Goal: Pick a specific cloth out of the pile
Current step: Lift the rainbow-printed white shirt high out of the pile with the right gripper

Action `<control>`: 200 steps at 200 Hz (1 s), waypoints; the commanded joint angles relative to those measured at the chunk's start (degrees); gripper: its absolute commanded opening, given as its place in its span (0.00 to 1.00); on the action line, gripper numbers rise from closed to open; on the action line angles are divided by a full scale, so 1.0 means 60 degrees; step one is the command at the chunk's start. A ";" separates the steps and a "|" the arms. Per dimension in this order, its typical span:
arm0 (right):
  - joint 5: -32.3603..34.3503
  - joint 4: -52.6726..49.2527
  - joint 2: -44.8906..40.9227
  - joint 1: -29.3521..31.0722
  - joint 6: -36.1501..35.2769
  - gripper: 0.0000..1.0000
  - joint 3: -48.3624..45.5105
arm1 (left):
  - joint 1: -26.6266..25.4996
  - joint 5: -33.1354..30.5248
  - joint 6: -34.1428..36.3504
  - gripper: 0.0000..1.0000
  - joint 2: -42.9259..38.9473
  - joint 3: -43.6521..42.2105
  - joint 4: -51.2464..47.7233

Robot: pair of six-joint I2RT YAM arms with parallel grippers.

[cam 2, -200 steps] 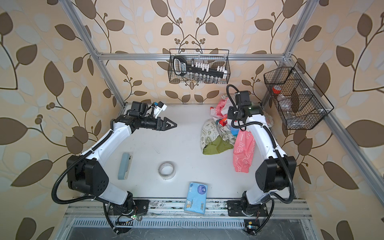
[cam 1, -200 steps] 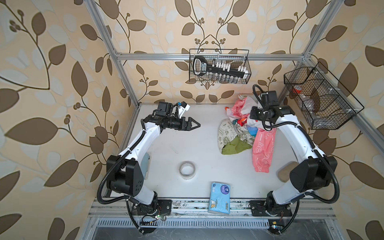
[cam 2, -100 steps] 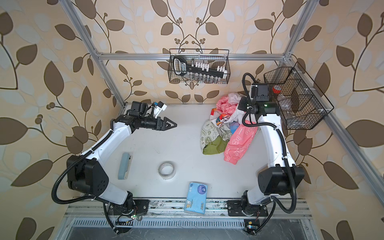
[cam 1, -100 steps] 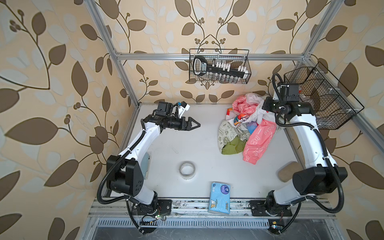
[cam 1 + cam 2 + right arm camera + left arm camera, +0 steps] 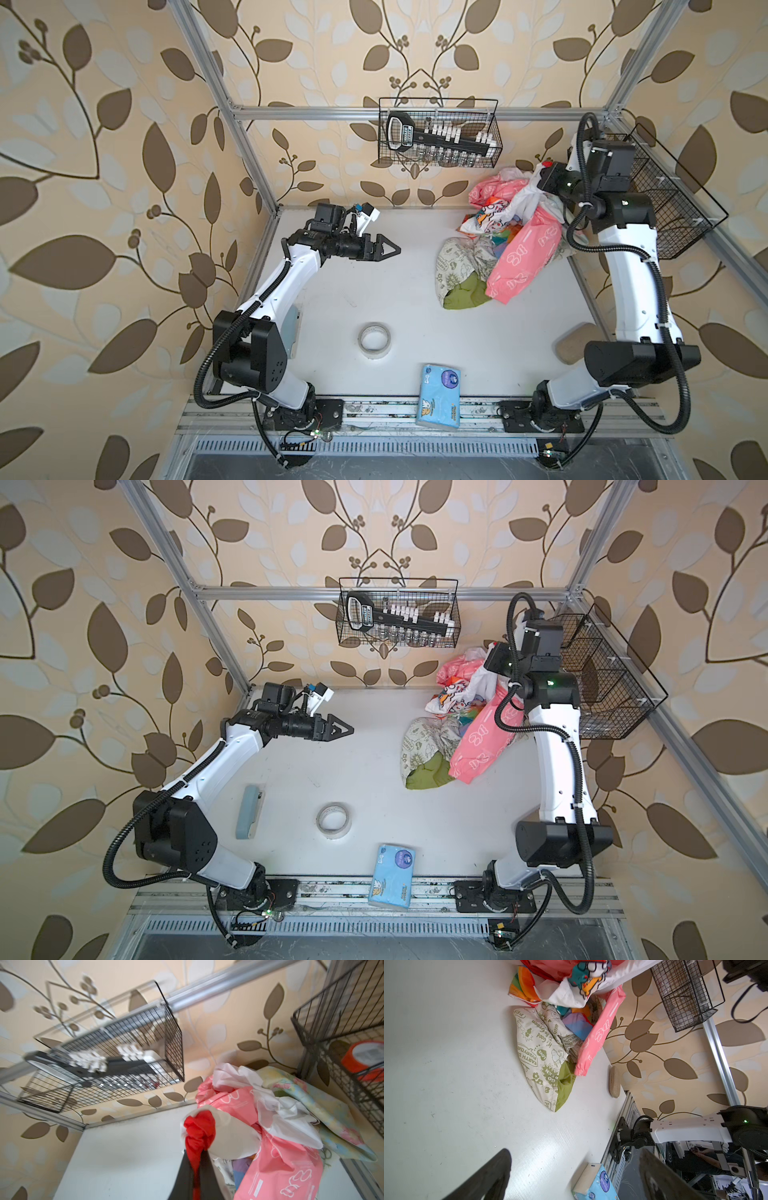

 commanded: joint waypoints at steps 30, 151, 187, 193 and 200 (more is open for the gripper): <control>-0.0356 0.1653 -0.0466 0.0002 0.0128 0.00 0.1325 | -0.0114 0.0134 0.0032 0.95 -0.0402 0.0051 0.0213; -0.1845 0.6228 -0.0851 0.0008 0.1045 0.00 0.1598 | -0.0114 0.0088 -0.0005 0.95 -0.0335 0.0011 0.0310; -0.1849 0.7098 -0.0596 0.0006 0.0855 0.00 0.2015 | -0.0114 0.0038 -0.0004 0.95 -0.0309 0.0012 0.0324; -0.1865 0.7241 -0.0531 0.0000 0.0857 0.00 0.2107 | -0.0114 0.0031 -0.0011 0.95 -0.0309 0.0011 0.0328; -0.1886 0.7383 -0.0448 0.0006 0.0850 0.00 0.2253 | -0.0122 0.0031 -0.0011 0.95 -0.0302 0.0017 0.0326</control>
